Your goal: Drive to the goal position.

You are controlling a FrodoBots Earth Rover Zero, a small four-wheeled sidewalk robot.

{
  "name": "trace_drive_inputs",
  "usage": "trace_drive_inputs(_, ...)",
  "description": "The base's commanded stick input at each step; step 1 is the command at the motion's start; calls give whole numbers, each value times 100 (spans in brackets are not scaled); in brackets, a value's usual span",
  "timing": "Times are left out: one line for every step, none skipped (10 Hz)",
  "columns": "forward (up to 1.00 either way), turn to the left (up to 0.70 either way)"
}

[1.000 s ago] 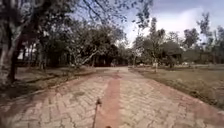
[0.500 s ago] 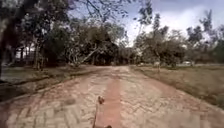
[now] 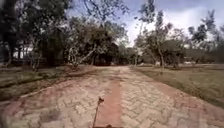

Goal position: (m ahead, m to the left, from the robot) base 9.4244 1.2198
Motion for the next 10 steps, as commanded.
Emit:
trace_drive_inputs(85,0)
trace_drive_inputs(85,0)
trace_drive_inputs(85,0)
trace_drive_inputs(85,0)
trace_drive_inputs(85,0)
trace_drive_inputs(85,0)
trace_drive_inputs(85,0)
trace_drive_inputs(85,0)
trace_drive_inputs(85,0)
trace_drive_inputs(85,0)
